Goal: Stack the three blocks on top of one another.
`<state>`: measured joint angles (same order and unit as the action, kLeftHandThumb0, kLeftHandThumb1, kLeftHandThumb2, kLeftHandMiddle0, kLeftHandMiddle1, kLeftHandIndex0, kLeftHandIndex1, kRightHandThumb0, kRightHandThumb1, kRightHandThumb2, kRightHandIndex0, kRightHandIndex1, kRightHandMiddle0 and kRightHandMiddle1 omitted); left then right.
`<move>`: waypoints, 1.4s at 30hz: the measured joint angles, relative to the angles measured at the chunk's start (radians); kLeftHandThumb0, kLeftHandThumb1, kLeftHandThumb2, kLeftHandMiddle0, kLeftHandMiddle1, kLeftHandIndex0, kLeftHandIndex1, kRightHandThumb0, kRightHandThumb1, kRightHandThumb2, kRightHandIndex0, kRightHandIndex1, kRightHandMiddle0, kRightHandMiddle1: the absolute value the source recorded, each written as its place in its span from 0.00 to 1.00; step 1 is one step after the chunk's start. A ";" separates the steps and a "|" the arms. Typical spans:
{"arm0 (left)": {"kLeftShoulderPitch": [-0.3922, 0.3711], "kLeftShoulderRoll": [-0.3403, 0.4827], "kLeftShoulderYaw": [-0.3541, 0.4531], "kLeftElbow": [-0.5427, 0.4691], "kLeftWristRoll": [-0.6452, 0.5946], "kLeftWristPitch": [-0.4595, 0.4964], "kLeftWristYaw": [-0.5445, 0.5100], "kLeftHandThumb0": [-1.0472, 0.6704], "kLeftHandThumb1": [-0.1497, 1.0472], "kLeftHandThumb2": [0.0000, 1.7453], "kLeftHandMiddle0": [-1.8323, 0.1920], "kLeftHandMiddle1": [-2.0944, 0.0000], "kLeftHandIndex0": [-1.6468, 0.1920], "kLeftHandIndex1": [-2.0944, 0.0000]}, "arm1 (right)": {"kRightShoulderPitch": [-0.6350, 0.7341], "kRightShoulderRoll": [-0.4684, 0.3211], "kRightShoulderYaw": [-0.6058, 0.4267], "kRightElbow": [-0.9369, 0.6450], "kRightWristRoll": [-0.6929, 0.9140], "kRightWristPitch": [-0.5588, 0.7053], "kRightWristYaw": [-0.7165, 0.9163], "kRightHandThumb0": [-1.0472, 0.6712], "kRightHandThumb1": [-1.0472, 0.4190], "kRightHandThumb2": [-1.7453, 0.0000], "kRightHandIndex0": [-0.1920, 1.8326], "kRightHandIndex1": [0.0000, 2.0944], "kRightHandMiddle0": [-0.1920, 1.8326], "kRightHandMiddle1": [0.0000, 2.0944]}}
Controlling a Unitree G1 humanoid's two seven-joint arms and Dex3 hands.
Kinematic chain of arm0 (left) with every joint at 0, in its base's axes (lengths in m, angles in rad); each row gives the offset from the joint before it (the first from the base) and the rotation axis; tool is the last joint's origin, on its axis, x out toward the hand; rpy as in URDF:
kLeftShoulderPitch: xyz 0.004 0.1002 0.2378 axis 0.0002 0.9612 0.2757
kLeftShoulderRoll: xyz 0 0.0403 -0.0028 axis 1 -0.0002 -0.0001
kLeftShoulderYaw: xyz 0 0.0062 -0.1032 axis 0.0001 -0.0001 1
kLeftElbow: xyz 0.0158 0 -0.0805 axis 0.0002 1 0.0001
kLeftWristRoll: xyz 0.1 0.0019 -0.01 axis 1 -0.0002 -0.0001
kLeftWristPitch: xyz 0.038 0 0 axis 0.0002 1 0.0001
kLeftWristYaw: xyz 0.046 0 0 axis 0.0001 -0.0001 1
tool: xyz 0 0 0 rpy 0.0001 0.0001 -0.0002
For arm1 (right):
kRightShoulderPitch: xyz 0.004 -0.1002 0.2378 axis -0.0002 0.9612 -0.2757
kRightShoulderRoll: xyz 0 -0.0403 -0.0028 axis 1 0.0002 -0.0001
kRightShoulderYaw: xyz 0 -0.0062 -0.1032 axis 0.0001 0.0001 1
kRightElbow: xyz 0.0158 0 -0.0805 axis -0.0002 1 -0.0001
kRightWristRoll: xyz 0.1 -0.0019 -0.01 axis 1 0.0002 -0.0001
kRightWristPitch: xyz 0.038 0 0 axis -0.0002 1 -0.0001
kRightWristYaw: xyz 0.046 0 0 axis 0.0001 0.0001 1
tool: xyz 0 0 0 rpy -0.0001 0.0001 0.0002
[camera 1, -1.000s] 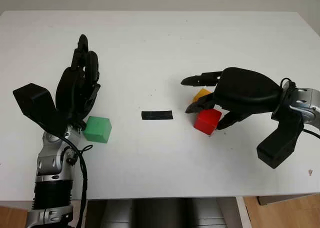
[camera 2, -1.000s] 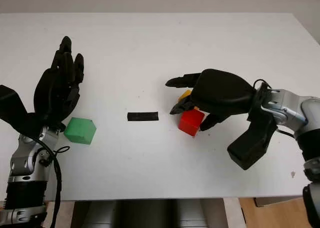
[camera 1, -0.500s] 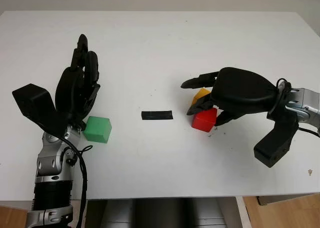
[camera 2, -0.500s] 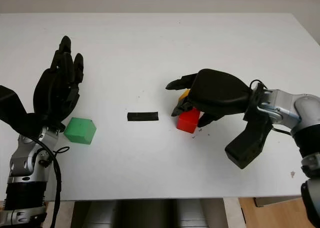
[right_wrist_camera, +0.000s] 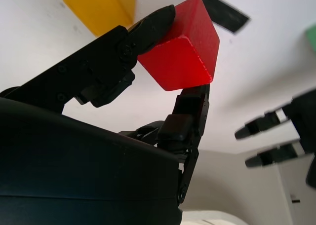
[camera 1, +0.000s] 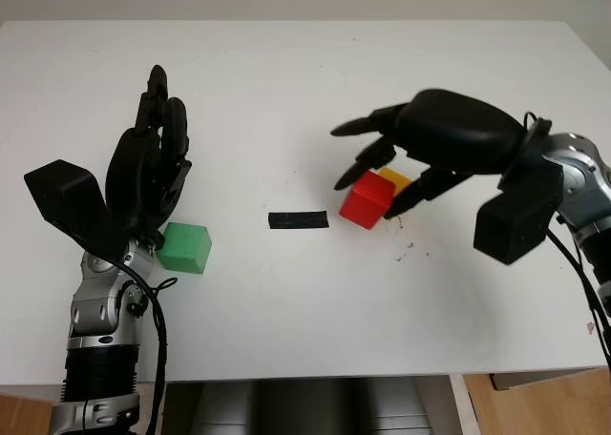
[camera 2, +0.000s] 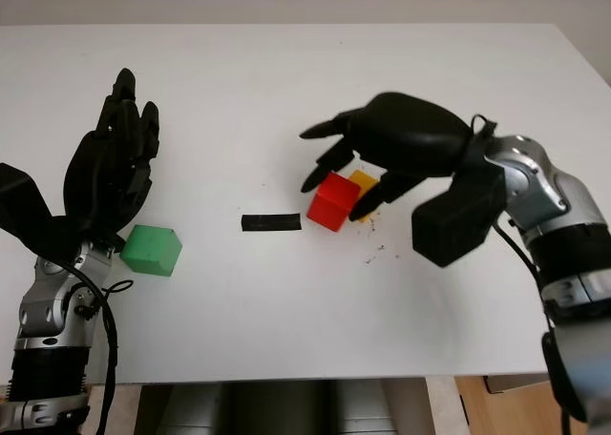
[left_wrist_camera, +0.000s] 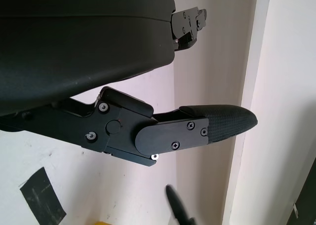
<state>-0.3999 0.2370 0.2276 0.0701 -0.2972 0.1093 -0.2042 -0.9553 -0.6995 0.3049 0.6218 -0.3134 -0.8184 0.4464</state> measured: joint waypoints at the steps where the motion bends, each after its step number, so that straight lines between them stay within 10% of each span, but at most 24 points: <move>1: 0.000 0.000 0.000 0.000 0.000 0.000 0.000 0.16 1.00 0.31 1.00 1.00 1.00 1.00 | -0.019 0.017 -0.001 0.002 0.009 0.011 0.016 0.44 0.19 0.97 0.35 0.03 0.54 0.36; 13: 0.002 -0.008 0.000 -0.003 0.003 -0.005 0.017 0.16 1.00 0.32 1.00 1.00 1.00 1.00 | -0.158 0.160 0.044 0.240 -0.139 -0.016 -0.029 0.39 0.17 0.96 0.32 0.01 0.46 0.52; 42: 0.010 -0.025 0.000 -0.014 0.013 -0.008 0.037 0.16 1.00 0.32 1.00 1.00 1.00 1.00 | -0.265 0.231 0.281 0.458 -0.516 -0.165 -0.456 0.33 0.12 0.97 0.30 0.02 0.39 0.62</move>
<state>-0.3898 0.2121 0.2278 0.0563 -0.2839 0.1012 -0.1672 -1.2203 -0.4689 0.5858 1.0802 -0.8299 -0.9831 -0.0100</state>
